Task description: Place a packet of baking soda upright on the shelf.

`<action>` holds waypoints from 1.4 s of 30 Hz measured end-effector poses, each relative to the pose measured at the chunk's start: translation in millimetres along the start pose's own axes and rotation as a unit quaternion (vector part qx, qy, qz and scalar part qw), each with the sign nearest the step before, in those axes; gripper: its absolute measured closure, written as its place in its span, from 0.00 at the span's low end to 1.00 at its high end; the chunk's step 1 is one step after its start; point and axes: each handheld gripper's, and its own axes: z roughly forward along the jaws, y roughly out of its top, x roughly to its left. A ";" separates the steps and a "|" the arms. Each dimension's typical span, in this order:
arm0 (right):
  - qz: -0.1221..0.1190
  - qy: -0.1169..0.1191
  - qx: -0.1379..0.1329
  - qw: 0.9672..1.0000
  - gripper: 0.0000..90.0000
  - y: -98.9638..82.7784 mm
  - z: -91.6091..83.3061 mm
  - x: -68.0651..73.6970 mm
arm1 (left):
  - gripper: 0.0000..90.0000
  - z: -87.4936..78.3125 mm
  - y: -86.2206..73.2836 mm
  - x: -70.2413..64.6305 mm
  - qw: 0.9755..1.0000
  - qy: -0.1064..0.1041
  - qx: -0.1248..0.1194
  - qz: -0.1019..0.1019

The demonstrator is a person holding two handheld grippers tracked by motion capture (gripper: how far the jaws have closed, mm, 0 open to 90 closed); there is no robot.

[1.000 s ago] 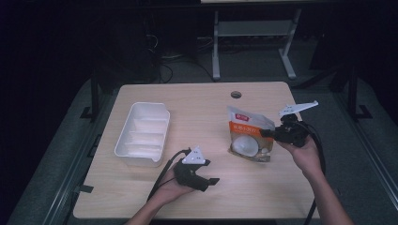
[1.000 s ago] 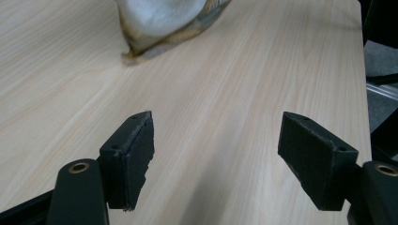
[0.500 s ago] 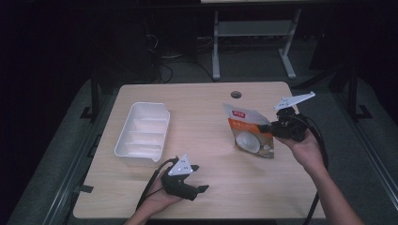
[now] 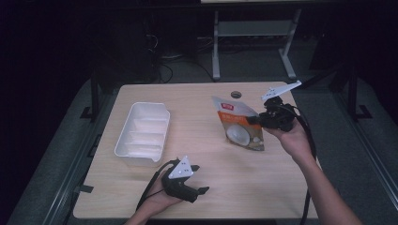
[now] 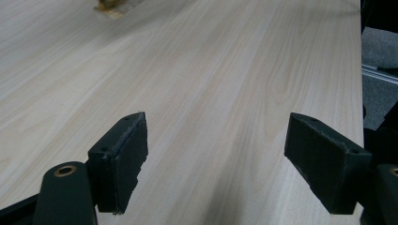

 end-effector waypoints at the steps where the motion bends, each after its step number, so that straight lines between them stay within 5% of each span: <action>1: -0.003 0.005 0.001 1.000 1.00 6.1 5.3 1.6 | 0.23 -0.8 -0.3 0.4 1.000 0.000 -0.001 -0.001; 42: -0.026 0.063 -0.017 0.998 1.00 94.0 59.9 27.4 | 0.22 -4.4 -5.6 2.0 1.000 -0.008 0.000 0.012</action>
